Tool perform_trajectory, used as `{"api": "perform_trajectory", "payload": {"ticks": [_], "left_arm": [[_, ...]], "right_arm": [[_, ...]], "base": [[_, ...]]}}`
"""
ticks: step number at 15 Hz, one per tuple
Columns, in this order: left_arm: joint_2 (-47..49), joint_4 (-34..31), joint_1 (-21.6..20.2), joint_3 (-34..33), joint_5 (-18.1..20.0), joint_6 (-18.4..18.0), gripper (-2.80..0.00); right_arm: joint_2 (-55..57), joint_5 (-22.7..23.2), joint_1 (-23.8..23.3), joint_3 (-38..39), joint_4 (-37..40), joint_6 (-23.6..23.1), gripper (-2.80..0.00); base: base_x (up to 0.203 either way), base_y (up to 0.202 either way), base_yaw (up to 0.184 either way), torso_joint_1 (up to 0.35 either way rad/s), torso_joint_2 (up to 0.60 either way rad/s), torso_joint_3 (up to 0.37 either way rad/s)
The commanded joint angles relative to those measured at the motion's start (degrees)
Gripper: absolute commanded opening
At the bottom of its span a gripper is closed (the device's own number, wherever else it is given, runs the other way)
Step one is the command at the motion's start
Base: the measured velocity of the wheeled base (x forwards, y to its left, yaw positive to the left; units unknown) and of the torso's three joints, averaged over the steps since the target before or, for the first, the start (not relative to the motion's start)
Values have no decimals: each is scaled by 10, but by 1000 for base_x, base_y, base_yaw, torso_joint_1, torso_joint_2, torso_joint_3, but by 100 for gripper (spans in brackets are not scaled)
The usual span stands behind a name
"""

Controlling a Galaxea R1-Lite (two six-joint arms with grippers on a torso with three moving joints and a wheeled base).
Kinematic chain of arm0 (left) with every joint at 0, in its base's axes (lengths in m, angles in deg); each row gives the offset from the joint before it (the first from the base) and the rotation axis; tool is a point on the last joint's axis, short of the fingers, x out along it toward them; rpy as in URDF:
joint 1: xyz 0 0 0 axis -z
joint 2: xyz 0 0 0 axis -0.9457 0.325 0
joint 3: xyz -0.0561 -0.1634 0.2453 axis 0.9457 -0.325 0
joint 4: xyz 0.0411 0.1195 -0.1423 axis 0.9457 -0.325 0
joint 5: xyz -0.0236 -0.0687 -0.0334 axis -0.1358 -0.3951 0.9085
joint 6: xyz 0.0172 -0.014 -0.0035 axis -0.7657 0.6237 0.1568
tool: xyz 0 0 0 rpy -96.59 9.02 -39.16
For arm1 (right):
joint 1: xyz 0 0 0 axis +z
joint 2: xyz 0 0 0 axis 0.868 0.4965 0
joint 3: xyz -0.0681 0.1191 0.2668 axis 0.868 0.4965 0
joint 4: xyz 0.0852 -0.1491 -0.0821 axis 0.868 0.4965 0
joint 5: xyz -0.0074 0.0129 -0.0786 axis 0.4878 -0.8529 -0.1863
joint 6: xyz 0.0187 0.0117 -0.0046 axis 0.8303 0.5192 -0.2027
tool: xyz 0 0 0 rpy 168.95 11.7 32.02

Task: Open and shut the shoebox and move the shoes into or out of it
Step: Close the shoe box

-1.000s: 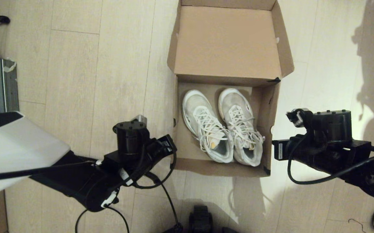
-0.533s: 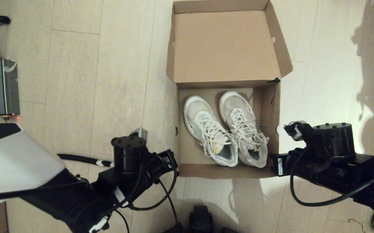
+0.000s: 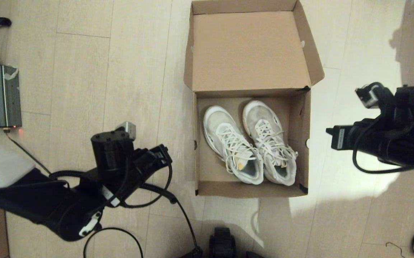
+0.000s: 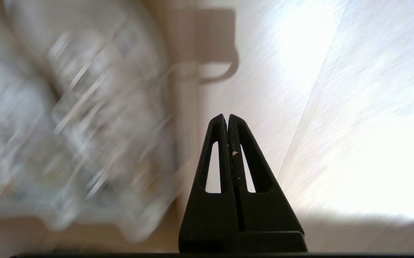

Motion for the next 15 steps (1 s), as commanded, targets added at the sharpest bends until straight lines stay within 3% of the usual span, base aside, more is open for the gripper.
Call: {"api": "perform_trajectory", "payload": {"ticks": [1, 3, 5, 7, 11, 15], "left_arm": [[3, -9, -28, 63, 4, -11, -280], [7, -48, -39, 118, 16, -18, -280], [8, -57, -41, 130, 19, -19, -280], [7, -58, -40, 129, 19, -19, -280], [-2, -72, -41, 130, 19, -19, -280], [-9, -74, -42, 131, 19, -20, -280]], "right_arm": [[33, 30, -50, -54, 3, -2, -280], [82, 130, -105, -98, 6, 7, -280], [111, 269, -140, -122, 0, 42, -280], [144, 412, -176, -149, -24, 120, -280], [243, 496, -199, -195, -241, 286, -280], [301, 512, -201, -274, -267, 320, -280]], "base": [[0, 0, 0, 0, 0, 0], [0, 0, 0, 0, 0, 0], [0, 0, 0, 0, 0, 0], [0, 0, 0, 0, 0, 0], [0, 0, 0, 0, 0, 0], [0, 0, 0, 0, 0, 0]]}}
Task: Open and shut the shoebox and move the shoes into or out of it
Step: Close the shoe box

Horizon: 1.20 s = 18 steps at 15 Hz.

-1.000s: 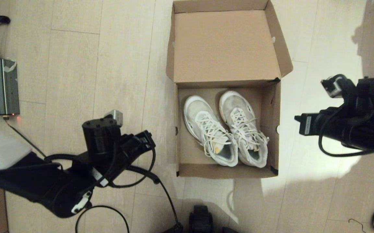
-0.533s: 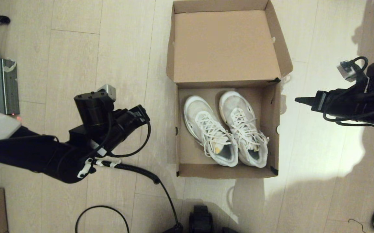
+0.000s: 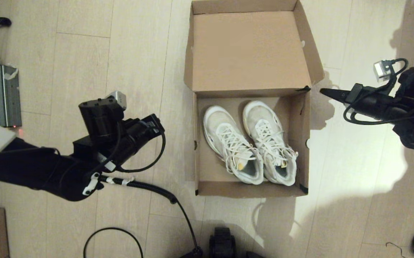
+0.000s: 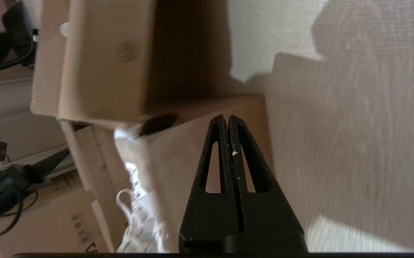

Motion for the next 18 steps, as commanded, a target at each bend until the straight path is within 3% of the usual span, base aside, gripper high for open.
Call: {"api": "perform_trajectory", "payload": {"ticks": [1, 9, 13, 18], "left_arm": [[-6, 3, -1, 0, -1, 1, -280], [-23, -11, 0, -11, -5, 2, -280], [-28, -12, 0, -13, -6, 2, -280], [-31, -11, 0, -21, -6, 2, -280]], "right_arm": [[42, 3, 0, -34, -5, 8, -280], [83, 4, 21, -134, -11, 94, -280], [86, 4, 47, -155, -57, 154, -280], [84, 5, 71, -123, -58, 157, -280]], "base": [[0, 0, 0, 0, 0, 0], [0, 0, 0, 0, 0, 0], [0, 0, 0, 0, 0, 0], [0, 0, 0, 0, 0, 0]]}}
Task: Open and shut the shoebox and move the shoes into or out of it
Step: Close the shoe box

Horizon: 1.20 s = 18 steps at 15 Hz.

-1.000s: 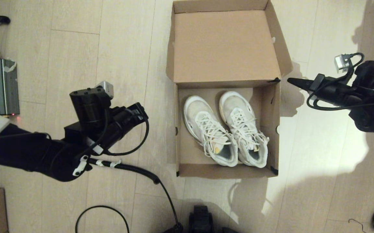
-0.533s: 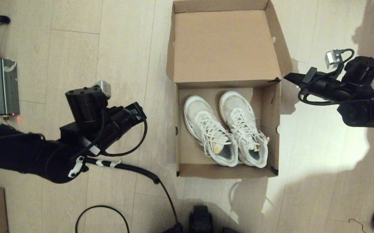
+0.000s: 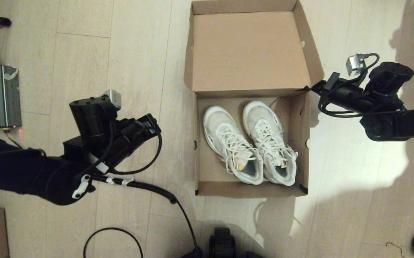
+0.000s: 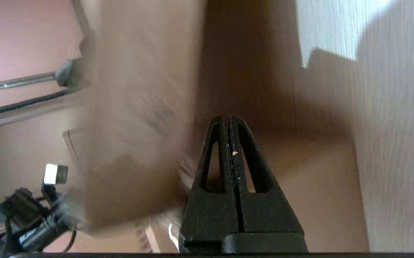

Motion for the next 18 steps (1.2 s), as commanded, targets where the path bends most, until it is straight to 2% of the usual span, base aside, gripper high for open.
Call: {"api": "perform_trajectory", "payload": {"ticks": [1, 8, 10, 13, 14, 16, 18], "left_arm": [[-1, 3, 0, 0, -1, 2, -280], [-2, 3, 1, 0, -1, 3, -280], [-2, 3, 0, 6, 1, 3, -280], [4, -6, -10, 54, 4, 3, -280], [0, -24, -11, 65, 5, 3, -280], [-3, -27, -11, 66, 7, 3, -280], [-4, -29, -11, 70, 7, 3, -280]], "right_arm": [[-11, 6, 3, 30, -4, 2, -280], [-66, 35, 4, 211, -62, -4, -280], [-68, 32, -6, 225, -64, -14, -280], [-68, 30, -46, 233, -62, -33, -280], [-64, 26, -54, 238, -60, -56, -280], [-39, -2, -55, 242, -57, -138, -280], [-32, -112, -39, 246, -55, -188, -280]], "base": [[0, 0, 0, 0, 0, 0], [0, 0, 0, 0, 0, 0], [0, 0, 0, 0, 0, 0], [0, 0, 0, 0, 0, 0], [0, 0, 0, 0, 0, 0], [0, 0, 0, 0, 0, 0], [0, 0, 0, 0, 0, 0]]}}
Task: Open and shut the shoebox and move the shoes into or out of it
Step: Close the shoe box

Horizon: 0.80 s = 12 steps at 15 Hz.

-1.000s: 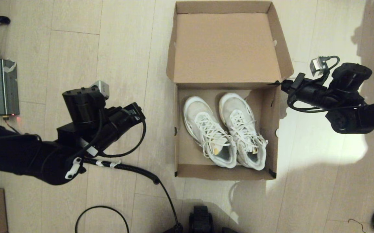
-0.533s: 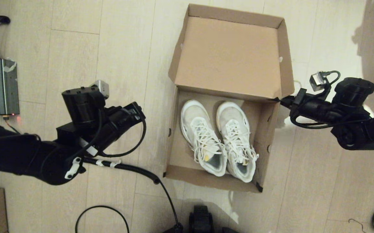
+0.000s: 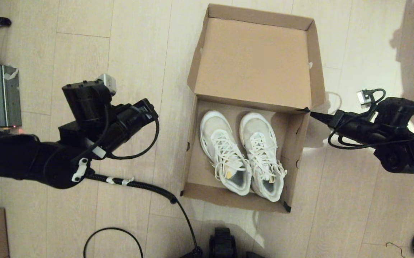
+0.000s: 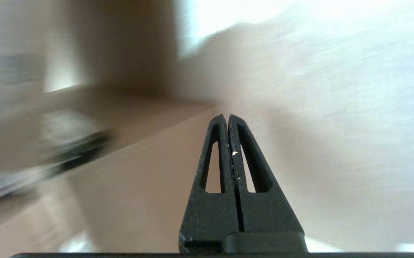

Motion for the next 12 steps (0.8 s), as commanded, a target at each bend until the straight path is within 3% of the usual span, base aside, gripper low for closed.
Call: {"api": "perform_trajectory", "payload": {"ticks": [1, 3, 4, 5, 7, 9, 10, 12], "left_arm": [[3, -1, 0, 13, -1, 2, -280], [14, -16, -3, 41, -1, 2, -280], [20, -21, -7, 63, -1, 1, -280], [30, -27, -12, 91, 1, 1, -280], [50, -47, -25, 152, 31, 1, -280], [74, -55, -36, 209, 84, 3, -280], [91, -55, -40, 236, 104, 9, -280], [117, -52, -42, 275, 157, 61, -280]], "right_arm": [[1, -89, 15, 3, 8, -41, -280], [-39, -214, 27, 3, 112, -174, -280], [-67, -294, 31, -2, 160, -215, -280], [-96, -342, 32, -16, 227, -241, -280], [-135, -379, 28, -64, 387, -273, -280], [-170, -443, 25, -100, 457, -353, -280], [-177, -446, 32, -104, 468, -363, -280], [-179, -346, 39, -111, 474, -335, -280]], "base": [[0, 0, 0, 0, 0, 0], [0, 0, 0, 0, 0, 0], [0, 0, 0, 0, 0, 0], [0, 0, 0, 0, 0, 0], [0, 0, 0, 0, 0, 0], [0, 0, 0, 0, 0, 0], [0, 0, 0, 0, 0, 0], [0, 0, 0, 0, 0, 0]]}}
